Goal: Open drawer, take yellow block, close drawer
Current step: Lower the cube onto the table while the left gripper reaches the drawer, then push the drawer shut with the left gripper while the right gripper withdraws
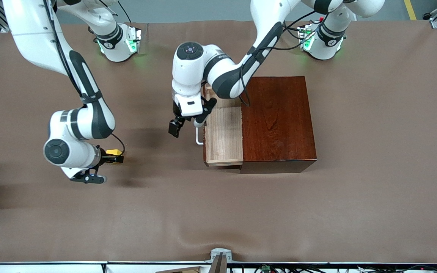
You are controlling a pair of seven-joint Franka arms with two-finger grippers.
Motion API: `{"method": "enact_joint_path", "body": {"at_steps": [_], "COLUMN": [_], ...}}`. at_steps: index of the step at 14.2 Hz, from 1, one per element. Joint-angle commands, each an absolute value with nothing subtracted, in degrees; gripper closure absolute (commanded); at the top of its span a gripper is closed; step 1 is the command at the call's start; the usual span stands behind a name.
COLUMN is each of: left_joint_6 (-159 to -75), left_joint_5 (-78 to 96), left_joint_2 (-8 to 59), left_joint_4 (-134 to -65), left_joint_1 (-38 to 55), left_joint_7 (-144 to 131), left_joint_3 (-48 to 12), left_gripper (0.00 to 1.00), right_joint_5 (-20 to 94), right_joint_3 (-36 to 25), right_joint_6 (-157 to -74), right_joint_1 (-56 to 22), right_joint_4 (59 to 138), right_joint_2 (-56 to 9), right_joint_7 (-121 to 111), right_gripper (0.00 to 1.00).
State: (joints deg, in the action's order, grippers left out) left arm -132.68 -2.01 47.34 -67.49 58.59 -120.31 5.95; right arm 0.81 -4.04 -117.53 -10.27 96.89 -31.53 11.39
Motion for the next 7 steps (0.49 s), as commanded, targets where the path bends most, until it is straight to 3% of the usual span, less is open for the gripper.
{"method": "enact_joint_path", "body": {"at_steps": [1, 7], "left_joint_6": [-133.42, -128.95], "left_joint_5": [-3.16, -2.9], "left_joint_2": [48.96, 50.19], "left_joint_4": [-65.48, -65.83], "left_joint_1": [61.08, 60.82], "left_joint_7": [-126.29, -127.88], "left_joint_3": [8.7, 8.7], "left_gripper": [0.0, 0.0], "right_joint_5": [0.18, 1.23], "right_joint_3": [-3.34, -3.52], "right_joint_6": [-109.98, -106.52], "right_joint_1": [-9.58, -7.92], "right_joint_4": [89.32, 82.02], "right_joint_2": [-31.11, -29.36], "right_joint_7": [9.59, 8.42], "right_gripper": [0.0, 0.0]}}
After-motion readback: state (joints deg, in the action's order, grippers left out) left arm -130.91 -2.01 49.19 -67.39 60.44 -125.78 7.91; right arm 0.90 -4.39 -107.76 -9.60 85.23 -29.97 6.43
